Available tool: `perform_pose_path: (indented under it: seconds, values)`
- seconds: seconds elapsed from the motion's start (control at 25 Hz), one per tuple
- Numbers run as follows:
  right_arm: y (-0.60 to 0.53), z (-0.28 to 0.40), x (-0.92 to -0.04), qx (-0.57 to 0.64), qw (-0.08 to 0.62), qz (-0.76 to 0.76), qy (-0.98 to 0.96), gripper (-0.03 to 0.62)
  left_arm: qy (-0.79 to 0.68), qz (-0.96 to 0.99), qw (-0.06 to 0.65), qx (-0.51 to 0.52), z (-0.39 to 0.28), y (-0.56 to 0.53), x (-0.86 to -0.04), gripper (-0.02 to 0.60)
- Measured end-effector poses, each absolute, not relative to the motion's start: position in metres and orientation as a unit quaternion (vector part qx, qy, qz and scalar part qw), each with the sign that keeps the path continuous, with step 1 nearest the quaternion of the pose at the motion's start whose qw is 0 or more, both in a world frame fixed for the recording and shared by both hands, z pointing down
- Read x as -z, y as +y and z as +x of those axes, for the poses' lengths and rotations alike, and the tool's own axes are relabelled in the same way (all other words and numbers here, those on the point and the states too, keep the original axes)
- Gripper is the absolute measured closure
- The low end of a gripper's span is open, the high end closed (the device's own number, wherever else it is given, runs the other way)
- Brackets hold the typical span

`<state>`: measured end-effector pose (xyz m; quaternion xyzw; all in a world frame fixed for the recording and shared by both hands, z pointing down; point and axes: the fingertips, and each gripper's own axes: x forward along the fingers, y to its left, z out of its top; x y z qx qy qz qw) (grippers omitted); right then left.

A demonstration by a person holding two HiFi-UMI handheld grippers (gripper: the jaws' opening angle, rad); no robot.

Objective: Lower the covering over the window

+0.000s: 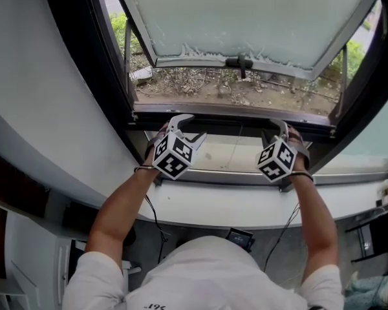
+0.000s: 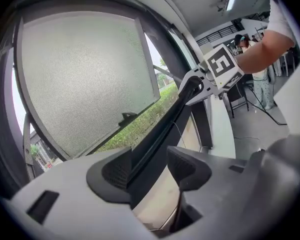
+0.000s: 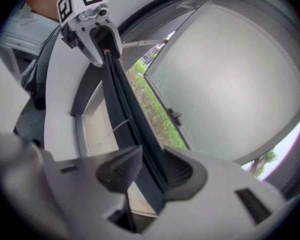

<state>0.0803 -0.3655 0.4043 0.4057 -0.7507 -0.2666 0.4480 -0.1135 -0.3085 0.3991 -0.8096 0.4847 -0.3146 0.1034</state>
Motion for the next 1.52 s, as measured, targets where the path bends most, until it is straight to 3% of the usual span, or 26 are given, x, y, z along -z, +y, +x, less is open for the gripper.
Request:
perform_pose_path:
  seconds: [0.44,0.96,1.32,1.52]
  values:
    - [-0.352,0.079,-0.368,0.217,0.357,0.457,-0.785,0.494,0.496,-0.828,0.094,0.243,-0.103,-0.297,-0.361,0.351]
    - [-0.318,0.071,-0.321,0.162,0.226,0.490,-0.826,0.522,0.529,-0.845,0.043,0.068,-0.102,-0.257,-0.302,0.386]
    - [-0.284,0.072,-0.315,0.119,0.156,0.488,-0.850,0.530,0.527,-0.850,-0.019,-0.014,-0.100,-0.222,-0.308,0.516]
    - [-0.273,0.074,-0.320,0.098,0.139,0.486,-0.857,0.534,0.516,-0.854,-0.051,-0.028,-0.093,-0.210,-0.323,0.540]
